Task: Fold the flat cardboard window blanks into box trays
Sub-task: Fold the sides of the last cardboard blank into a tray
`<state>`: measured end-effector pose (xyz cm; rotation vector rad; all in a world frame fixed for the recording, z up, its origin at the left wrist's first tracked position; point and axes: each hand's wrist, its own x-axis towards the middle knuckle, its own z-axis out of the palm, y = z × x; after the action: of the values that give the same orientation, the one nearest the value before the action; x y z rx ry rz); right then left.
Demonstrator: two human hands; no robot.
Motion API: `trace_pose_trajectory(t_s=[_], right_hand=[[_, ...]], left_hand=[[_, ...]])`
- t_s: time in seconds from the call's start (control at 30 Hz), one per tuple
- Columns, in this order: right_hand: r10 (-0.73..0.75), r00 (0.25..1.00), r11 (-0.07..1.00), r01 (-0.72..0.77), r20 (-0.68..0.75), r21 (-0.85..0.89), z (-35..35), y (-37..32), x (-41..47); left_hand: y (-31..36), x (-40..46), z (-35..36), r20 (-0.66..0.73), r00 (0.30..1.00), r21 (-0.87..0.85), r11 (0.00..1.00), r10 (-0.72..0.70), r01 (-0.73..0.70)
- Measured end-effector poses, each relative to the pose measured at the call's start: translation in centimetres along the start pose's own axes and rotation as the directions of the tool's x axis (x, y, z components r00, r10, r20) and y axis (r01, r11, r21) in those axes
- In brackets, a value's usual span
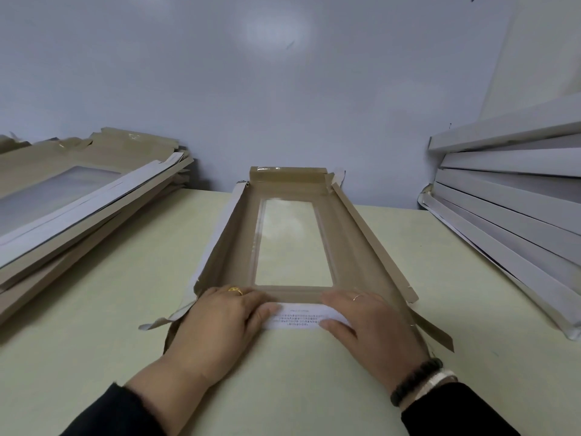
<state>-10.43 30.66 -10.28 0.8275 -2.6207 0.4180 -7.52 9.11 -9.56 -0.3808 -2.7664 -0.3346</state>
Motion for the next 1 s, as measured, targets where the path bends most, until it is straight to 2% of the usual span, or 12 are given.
trace_pose_trajectory(t_s=[0.07, 0.2, 0.37, 0.43, 0.5, 0.57, 0.63, 0.67, 0.73, 0.8, 0.83, 1.0], right_hand=[[-0.031, 0.996, 1.0, 0.031, -0.088, -0.002, -0.6, -0.6, -0.5], [0.033, 0.999, 0.999, -0.033, 0.008, 0.015, -0.7, -1.1, -0.8], [0.0, 1.0, 0.999, 0.001, -0.005, 0.039, -0.5, -1.8, -0.7], [0.002, 0.997, 0.999, -0.004, 0.073, 0.033, -0.4, -1.8, -0.6], [0.003, 0.996, 0.999, -0.006, 0.084, 0.036, -0.8, -2.1, -0.4], [-0.02, 1.0, 0.999, 0.02, 0.0, -0.028, -1.2, -2.5, -0.4], [-0.067, 0.996, 0.992, 0.06, -0.059, -0.109, -1.7, -2.8, -0.5], [-0.103, 0.992, 0.984, 0.091, -0.073, -0.151, -1.6, -2.9, -0.6], [-0.141, 0.988, 0.967, 0.126, -0.056, -0.221, -2.0, -3.6, -0.8], [-0.21, 0.976, 0.941, 0.184, -0.064, -0.285, -2.2, -4.1, -1.0], [-0.256, 0.965, 0.926, 0.227, -0.061, -0.303, -2.1, -4.3, -1.2], [-0.368, 0.921, 0.889, 0.389, 0.128, -0.239, -1.9, -4.3, -2.2]], left_hand=[[0.2, -0.5, -0.6, -0.01, 1.0, 0.009, 1.0, -0.003, 0.004], [-0.2, -1.4, -0.7, 0.073, 0.997, -0.14, 0.99, 0.005, 0.005], [0.2, -1.8, -0.7, 0.134, 0.984, 0.002, 0.993, 0.113, -0.114], [0.5, -1.7, -1.8, 0.033, 0.975, -0.003, 0.976, 0.218, -0.218], [0.3, -1.6, -3.0, -0.184, 0.937, -0.087, 0.945, 0.296, -0.315], [-1.2, -1.6, -4.1, -0.464, 0.873, -0.195, 0.943, 0.153, -0.269], [-3.2, -1.6, -4.9, -0.562, 0.822, -0.335, 0.934, -0.093, -0.124], [-4.7, -1.7, -4.7, -0.536, 0.822, -0.407, 0.912, -0.19, -0.055], [-8.0, -2.2, -3.6, -0.304, 0.912, -0.501, 0.861, -0.275, 0.093], [-10.8, -3.2, -2.5, -0.023, 0.979, -0.569, 0.808, -0.202, 0.153], [-11.4, -3.6, -2.2, 0.048, 0.988, -0.588, 0.795, -0.15, 0.149], [-12.1, -3.9, -1.5, 0.071, 0.997, -0.584, 0.81, -0.017, 0.056]])
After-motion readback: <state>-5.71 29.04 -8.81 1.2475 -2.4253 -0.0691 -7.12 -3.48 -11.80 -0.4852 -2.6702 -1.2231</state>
